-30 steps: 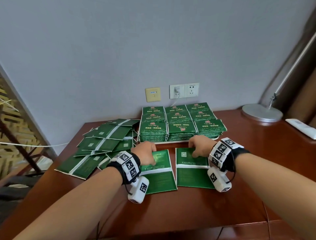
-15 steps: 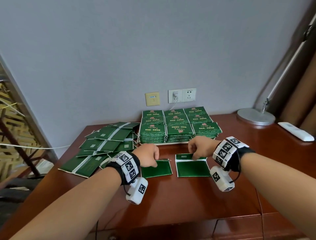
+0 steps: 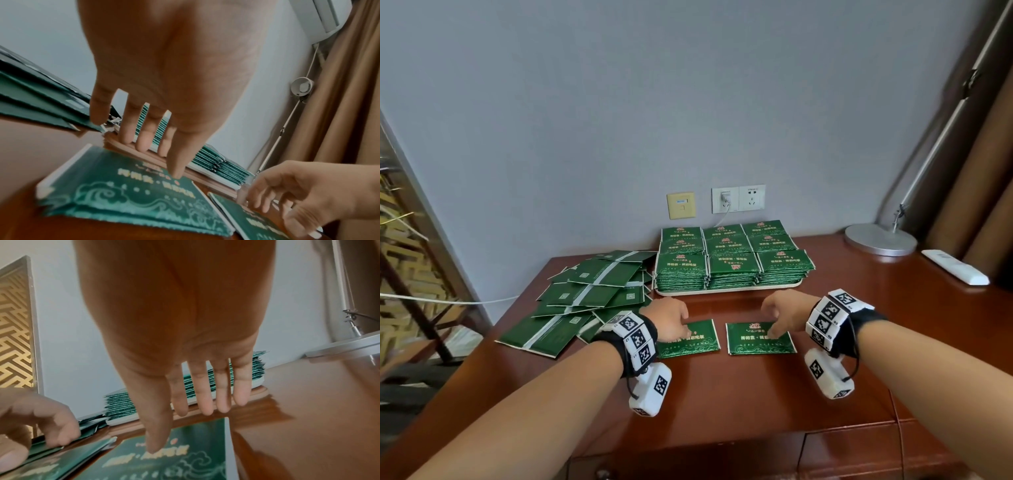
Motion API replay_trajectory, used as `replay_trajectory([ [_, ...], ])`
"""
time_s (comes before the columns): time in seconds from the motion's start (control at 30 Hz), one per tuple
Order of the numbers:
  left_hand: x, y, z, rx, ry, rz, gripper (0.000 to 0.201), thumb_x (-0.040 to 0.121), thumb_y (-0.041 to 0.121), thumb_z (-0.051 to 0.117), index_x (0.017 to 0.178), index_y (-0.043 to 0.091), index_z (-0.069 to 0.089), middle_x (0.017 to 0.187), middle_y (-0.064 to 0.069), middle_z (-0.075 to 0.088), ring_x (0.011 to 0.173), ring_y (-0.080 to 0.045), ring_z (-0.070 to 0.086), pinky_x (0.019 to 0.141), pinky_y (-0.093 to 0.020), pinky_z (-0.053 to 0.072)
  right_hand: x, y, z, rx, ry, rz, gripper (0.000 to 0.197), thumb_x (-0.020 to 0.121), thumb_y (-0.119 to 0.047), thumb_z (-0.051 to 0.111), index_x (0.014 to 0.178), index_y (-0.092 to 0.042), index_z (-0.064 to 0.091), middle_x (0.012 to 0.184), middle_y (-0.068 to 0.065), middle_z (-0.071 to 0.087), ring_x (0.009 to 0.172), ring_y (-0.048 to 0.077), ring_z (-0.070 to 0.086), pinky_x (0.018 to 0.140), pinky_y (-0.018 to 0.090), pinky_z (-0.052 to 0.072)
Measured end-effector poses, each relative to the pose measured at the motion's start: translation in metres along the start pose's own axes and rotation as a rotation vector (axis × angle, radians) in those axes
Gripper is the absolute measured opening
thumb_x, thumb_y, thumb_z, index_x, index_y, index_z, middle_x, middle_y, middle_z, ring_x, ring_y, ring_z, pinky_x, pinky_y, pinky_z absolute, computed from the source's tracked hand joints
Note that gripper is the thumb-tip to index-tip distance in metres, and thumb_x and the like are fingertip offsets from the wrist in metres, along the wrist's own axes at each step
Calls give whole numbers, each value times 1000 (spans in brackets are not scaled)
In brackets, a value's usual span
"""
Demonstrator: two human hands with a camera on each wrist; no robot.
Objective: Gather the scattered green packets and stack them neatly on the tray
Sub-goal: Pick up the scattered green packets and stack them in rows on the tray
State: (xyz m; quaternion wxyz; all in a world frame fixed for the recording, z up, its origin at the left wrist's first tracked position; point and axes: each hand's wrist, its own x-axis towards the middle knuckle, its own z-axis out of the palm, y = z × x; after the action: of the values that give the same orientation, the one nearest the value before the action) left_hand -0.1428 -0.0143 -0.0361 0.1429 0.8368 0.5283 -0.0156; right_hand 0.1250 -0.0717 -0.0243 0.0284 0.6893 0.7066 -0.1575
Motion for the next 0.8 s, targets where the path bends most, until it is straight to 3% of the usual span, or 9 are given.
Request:
replay_trajectory([
  [0.1,2,-5,4,58,-33,-52,62,85,44,70,139,21,50,139,-2,49,125,-24,51,106,-38,44,-1,3,4,-21,-20,26,60,77,-33,79,129,-15,56,124,2,60,110,20,57,80,24,40],
  [0.2,3,-7,7,47,-63,-69,69,84,43,73,142,14,49,144,-6,48,127,-25,50,108,-35,42,0,4,6,-19,-18,36,62,75,-33,81,129,-16,57,124,2,61,110,21,58,80,25,41],
  [0.3,1,-5,7,27,-53,-74,67,83,41,75,138,9,53,138,-7,54,122,-25,53,103,-34,45,3,4,7,-9,-28,35,62,72,-34,83,126,-14,59,121,2,64,106,21,60,82,27,47],
  [0.43,1,-6,6,-30,-47,-67,60,79,36,80,127,12,53,119,-3,57,107,-21,56,91,-32,48,6,3,8,-4,-20,39,59,68,-34,85,117,-11,62,104,-1,62,89,16,56,72,24,42],
  [0.53,2,-6,5,-65,-33,-33,49,76,31,81,111,16,51,102,0,58,88,-17,56,72,-29,45,9,3,8,46,-1,50,61,70,-31,84,121,-13,57,114,1,59,93,16,53,76,26,43],
  [0.6,3,-6,2,-96,-17,-24,44,77,25,81,109,17,51,98,0,60,79,-16,57,68,-28,46,11,3,5,110,14,39,47,75,-21,81,115,-15,58,111,2,59,94,17,56,77,28,48],
  [0.67,6,-5,-2,-132,1,-17,40,79,18,79,111,18,54,105,-2,61,82,-16,60,74,-29,50,15,4,1,214,41,26,33,78,-6,75,105,-17,58,104,3,61,88,17,59,71,25,50],
  [0.73,10,-3,-8,-175,10,-11,36,83,11,74,111,20,55,115,-1,57,96,-17,60,84,-31,51,19,5,-5,312,74,17,33,79,5,69,101,-16,58,99,4,62,80,15,59,63,21,49],
  [0.8,15,-1,-17,-229,11,-14,35,86,6,69,115,20,55,125,-2,55,100,-17,61,84,-31,52,25,6,-14,377,119,8,34,79,8,67,98,-19,58,98,6,63,79,17,61,61,23,51],
])
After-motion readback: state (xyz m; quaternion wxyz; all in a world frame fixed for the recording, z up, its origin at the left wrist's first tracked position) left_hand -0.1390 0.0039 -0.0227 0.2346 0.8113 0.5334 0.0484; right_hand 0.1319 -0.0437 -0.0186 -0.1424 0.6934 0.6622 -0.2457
